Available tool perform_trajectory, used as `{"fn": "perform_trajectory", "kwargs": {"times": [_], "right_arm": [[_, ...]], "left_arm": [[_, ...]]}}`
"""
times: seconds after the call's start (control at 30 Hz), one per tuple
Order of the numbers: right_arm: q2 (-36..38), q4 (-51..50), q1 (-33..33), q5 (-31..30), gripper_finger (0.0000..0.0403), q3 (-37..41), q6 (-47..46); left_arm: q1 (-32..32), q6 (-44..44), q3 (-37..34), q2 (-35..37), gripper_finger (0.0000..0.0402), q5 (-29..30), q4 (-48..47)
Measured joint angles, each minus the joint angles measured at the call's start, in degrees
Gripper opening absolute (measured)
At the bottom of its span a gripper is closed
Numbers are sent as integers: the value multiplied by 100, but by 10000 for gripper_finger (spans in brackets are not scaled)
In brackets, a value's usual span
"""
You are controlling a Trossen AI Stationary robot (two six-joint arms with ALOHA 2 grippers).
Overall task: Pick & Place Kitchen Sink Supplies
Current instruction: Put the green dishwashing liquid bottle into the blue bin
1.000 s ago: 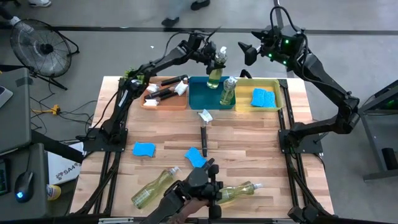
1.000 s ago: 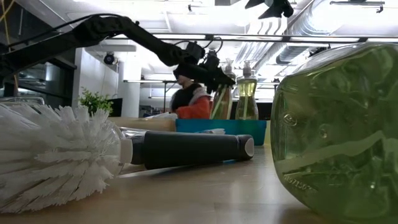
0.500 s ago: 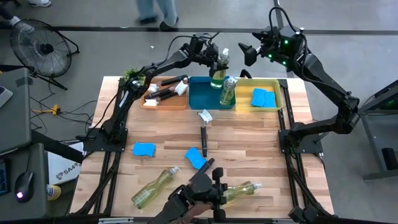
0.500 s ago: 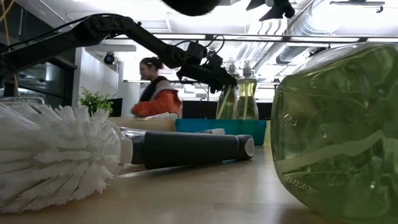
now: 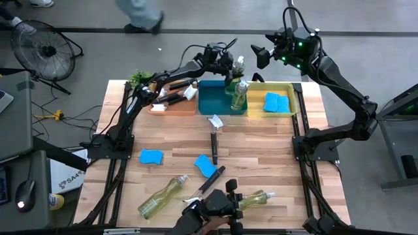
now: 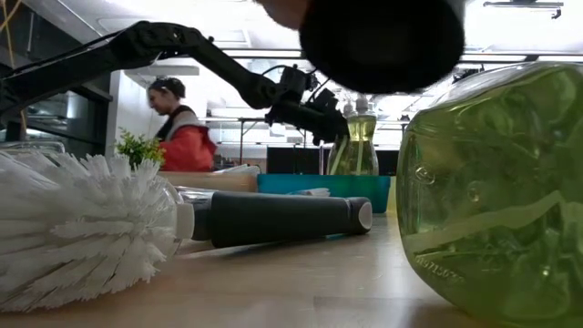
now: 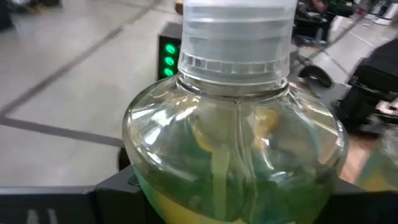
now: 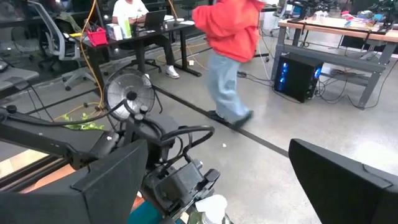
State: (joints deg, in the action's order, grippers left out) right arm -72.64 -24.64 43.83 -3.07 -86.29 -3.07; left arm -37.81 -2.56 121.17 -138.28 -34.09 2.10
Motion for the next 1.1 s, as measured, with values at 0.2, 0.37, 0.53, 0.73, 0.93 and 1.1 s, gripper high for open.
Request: {"fn": "perform_trajectory", "kwargs": {"times": [0.2, 0.37, 0.53, 0.73, 0.93, 1.1], "right_arm": [[0, 0, 0, 0, 385, 1, -59], [0, 0, 0, 2, 385, 1, -84], [0, 0, 0, 22, 385, 1, -125], [0, -5, 0, 24, 385, 1, -166], [0, -86, 0, 24, 385, 0, -203], [0, -127, 0, 26, 385, 0, -201]], "left_arm": [[4, 76, -99, 0, 193, 71, 122], [20, 84, -99, 0, 194, 95, 164], [93, 59, -99, -1, 235, 368, 158], [188, -16, -99, -39, 234, 468, 103], [203, -36, -99, -39, 235, 510, 87], [184, -20, -99, -39, 241, 516, -12]]}}
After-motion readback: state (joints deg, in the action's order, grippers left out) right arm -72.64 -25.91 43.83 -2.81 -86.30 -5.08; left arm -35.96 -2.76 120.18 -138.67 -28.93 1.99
